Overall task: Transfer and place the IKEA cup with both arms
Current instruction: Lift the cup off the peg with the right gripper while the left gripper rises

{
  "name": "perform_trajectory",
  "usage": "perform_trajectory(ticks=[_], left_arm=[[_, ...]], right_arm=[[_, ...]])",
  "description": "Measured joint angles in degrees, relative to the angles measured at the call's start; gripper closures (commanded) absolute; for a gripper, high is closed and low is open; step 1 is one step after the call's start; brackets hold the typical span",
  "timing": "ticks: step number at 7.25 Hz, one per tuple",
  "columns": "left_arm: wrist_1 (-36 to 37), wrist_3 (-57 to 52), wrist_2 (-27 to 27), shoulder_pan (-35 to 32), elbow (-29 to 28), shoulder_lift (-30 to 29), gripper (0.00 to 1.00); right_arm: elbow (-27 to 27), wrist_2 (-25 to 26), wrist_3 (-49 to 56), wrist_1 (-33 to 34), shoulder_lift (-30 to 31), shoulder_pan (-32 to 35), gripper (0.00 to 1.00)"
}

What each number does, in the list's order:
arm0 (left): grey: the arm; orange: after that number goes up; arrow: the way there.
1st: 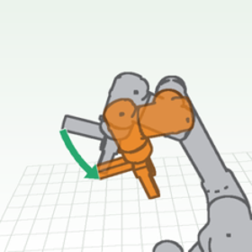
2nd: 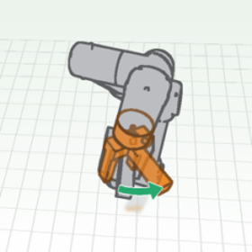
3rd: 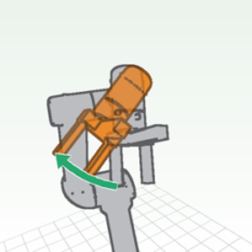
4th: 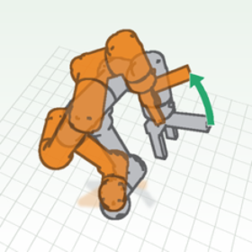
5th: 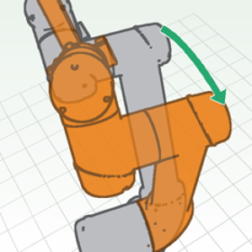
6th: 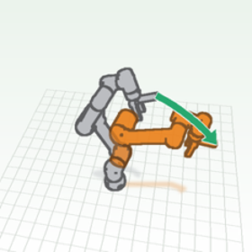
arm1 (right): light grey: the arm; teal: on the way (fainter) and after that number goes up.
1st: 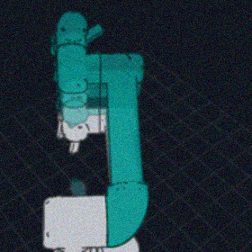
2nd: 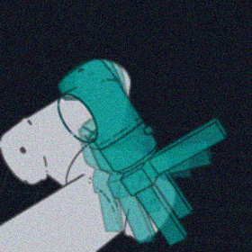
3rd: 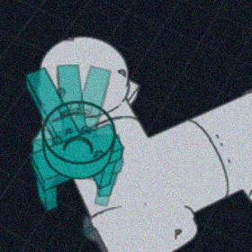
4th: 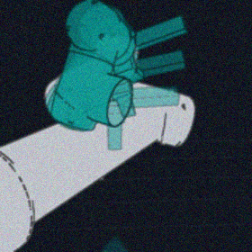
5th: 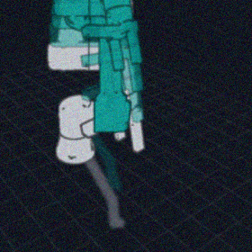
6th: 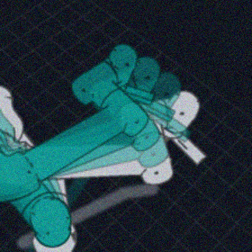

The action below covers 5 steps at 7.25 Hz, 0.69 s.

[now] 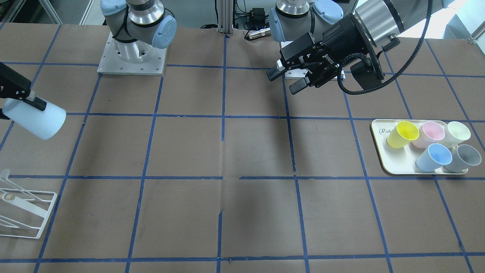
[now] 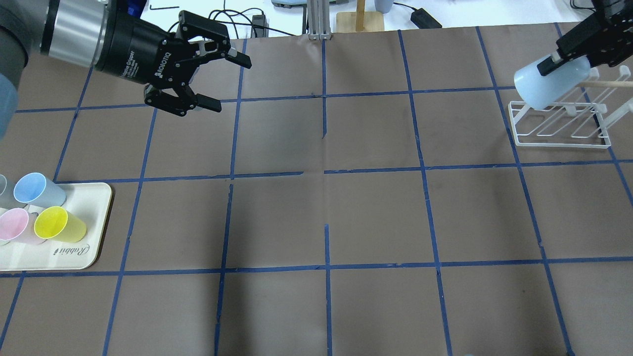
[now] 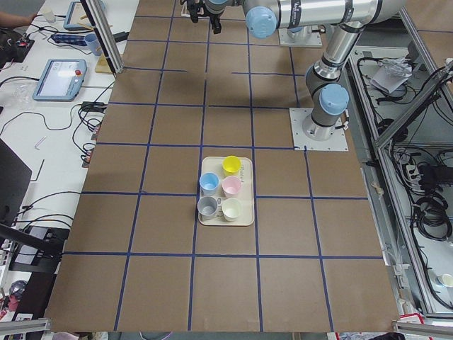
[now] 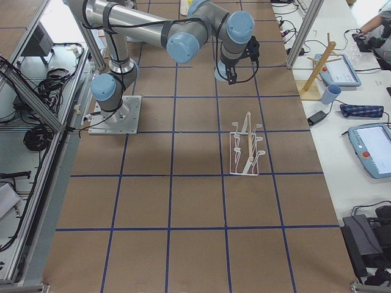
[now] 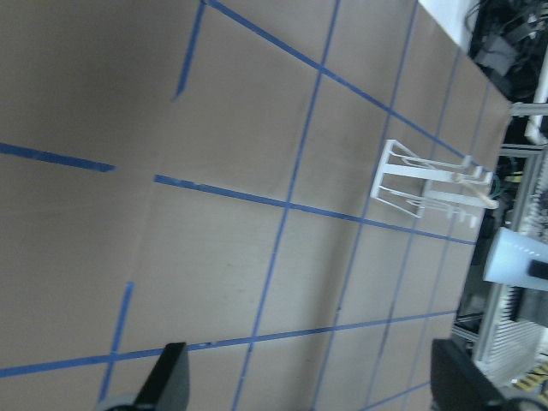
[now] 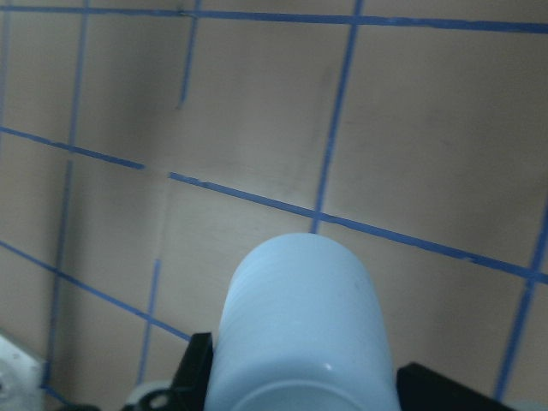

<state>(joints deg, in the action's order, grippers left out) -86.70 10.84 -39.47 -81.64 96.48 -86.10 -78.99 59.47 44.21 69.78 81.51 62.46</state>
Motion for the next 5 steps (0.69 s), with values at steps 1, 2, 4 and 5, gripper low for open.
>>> perform_trajectory(ticks=[1, 2, 4, 5], left_arm=[[-0.08, 1.29, 6.29, 0.40, 0.27, 0.01, 0.00], [-0.16, 2.11, 12.56, 0.88, 0.77, 0.00, 0.00], [0.24, 4.80, 27.74, 1.20, 4.30, -0.02, 0.00], [0.82, 5.19, 33.59, 1.13, 6.65, -0.03, 0.00]], right_arm=[[0.09, -7.18, 1.35, -6.21, -0.37, 0.97, 0.34], [-0.05, -13.96, 2.47, -11.07, -1.10, 2.28, 0.34], [-0.27, -25.98, 4.91, -18.56, -2.66, 5.86, 0.34], [-0.33, -30.55, 5.53, -20.74, -2.76, 7.98, 0.34]])
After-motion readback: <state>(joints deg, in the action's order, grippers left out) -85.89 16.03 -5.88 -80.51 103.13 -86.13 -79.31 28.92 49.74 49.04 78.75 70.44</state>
